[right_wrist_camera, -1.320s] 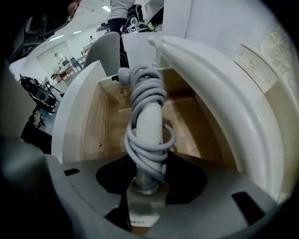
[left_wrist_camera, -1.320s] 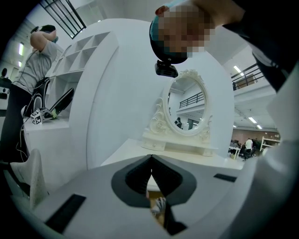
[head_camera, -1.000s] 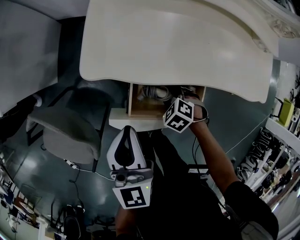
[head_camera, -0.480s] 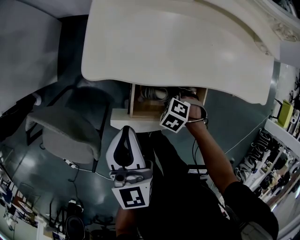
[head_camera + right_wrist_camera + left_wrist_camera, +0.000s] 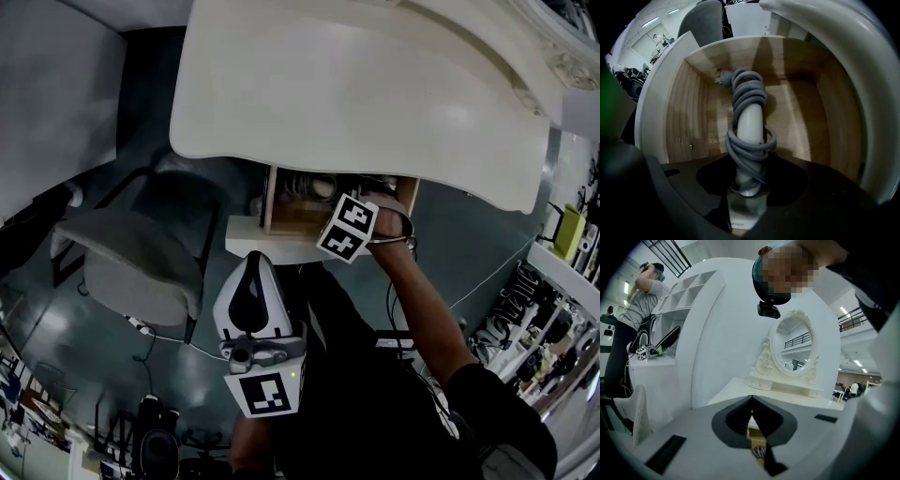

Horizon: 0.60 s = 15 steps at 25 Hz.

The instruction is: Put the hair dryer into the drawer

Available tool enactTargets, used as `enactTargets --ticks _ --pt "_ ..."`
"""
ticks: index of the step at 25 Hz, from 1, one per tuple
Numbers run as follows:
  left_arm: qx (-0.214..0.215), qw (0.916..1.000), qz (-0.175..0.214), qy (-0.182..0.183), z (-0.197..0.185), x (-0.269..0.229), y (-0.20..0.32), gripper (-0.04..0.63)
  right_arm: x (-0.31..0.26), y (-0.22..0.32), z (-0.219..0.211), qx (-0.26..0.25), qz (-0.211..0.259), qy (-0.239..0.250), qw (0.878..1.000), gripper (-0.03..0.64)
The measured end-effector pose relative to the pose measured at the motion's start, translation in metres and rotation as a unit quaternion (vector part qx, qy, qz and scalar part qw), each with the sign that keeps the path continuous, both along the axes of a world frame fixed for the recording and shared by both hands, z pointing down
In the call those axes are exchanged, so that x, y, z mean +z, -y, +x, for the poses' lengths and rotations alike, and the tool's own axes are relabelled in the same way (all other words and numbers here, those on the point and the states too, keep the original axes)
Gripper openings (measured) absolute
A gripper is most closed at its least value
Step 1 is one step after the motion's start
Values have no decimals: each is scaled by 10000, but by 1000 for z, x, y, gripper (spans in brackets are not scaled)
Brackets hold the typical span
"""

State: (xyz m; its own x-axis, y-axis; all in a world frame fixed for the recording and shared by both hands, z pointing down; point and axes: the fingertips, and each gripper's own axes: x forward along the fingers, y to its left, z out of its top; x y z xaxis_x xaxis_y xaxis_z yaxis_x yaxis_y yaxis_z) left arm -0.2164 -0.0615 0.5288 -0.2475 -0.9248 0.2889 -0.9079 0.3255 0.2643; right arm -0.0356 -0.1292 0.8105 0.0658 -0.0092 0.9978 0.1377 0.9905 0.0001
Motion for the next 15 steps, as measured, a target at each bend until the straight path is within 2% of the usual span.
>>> enactTargets --ticks 9,15 --pt "-55 10000 -6 -36 -7 3 -5 23 2 4 -1 -22 175 -76 9998 201" --pt "-56 10000 1 -40 -9 1 -9 23 -2 2 -1 74 108 -16 9999 209"
